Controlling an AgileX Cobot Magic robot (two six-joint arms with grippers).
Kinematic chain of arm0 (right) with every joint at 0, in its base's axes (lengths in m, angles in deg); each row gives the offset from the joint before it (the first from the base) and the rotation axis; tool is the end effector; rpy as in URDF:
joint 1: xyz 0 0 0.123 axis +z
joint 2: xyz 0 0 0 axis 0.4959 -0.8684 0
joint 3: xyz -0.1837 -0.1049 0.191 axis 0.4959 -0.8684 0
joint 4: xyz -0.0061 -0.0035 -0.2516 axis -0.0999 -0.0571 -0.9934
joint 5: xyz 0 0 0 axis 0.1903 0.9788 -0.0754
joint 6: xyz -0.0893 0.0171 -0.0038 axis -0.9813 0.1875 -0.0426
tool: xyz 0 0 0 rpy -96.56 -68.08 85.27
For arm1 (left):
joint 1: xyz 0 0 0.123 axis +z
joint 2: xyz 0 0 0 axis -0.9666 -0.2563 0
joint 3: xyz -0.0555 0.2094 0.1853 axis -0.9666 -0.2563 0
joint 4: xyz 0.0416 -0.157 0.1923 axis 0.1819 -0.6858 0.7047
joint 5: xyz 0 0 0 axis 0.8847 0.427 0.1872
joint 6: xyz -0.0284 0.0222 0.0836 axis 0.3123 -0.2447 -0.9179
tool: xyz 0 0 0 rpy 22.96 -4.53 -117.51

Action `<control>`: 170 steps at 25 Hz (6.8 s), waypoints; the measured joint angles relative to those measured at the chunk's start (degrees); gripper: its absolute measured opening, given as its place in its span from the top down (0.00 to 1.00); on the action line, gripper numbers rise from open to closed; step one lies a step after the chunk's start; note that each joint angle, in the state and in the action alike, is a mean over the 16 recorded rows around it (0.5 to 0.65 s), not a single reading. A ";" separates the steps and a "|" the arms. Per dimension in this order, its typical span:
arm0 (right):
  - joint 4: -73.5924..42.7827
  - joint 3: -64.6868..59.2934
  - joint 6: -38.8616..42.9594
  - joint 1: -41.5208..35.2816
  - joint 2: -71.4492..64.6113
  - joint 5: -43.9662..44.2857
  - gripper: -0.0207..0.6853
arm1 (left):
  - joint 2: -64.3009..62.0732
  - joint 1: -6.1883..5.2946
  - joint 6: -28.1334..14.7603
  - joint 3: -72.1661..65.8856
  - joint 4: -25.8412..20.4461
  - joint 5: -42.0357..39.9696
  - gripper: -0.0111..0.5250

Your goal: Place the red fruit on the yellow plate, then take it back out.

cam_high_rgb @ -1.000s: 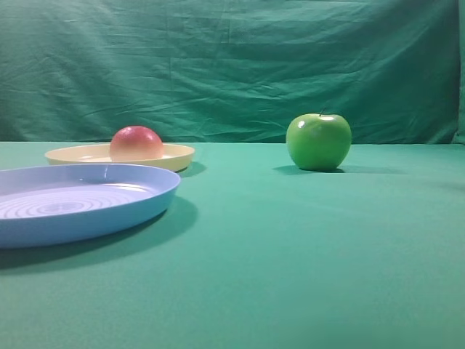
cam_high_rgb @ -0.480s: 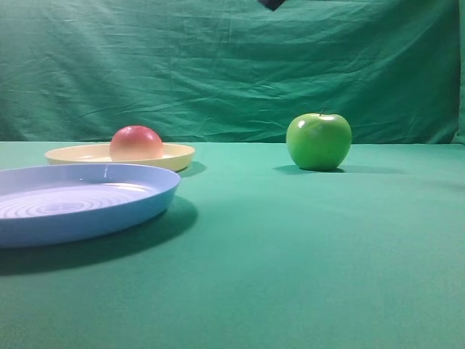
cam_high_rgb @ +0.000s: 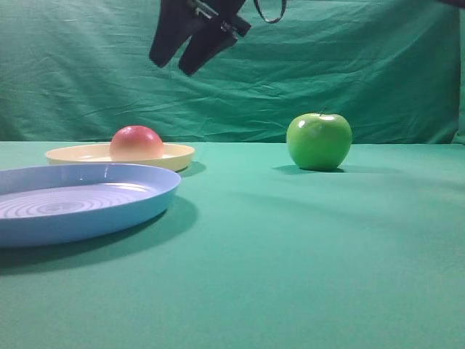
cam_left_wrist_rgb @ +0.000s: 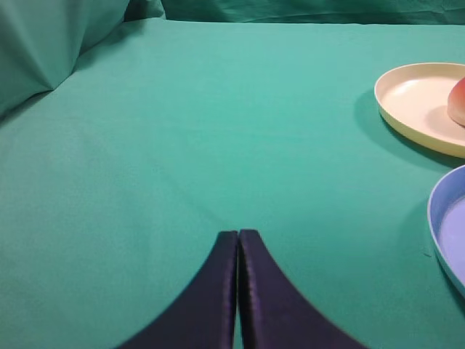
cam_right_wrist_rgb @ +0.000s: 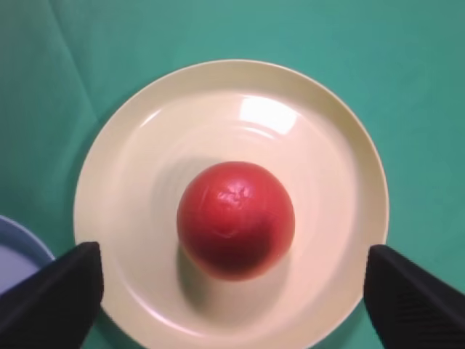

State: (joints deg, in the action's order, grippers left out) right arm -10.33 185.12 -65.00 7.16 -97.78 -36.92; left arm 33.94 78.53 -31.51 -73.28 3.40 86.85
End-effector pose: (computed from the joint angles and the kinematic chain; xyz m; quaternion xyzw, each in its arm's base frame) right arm 0.3981 0.3402 0.2225 -0.5298 0.7611 0.2074 0.3115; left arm 0.0508 0.0139 0.1776 -0.0693 0.7914 0.0579 0.6046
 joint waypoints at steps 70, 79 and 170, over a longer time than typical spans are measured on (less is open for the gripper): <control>-22.80 -50.54 34.25 -15.09 58.53 4.46 0.70 | 0.00 0.00 0.11 0.00 0.00 0.00 0.98; -22.60 -74.23 34.52 -15.09 62.59 -12.52 0.70 | 0.00 0.00 0.08 0.00 0.00 0.00 0.98; -22.38 -111.14 39.09 -34.47 131.66 -18.49 0.97 | 0.00 0.00 0.11 0.00 0.00 0.00 0.98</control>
State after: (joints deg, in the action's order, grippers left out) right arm -32.71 73.97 -25.91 -27.31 33.88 -55.41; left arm 33.94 78.53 -31.40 -73.28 3.40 86.85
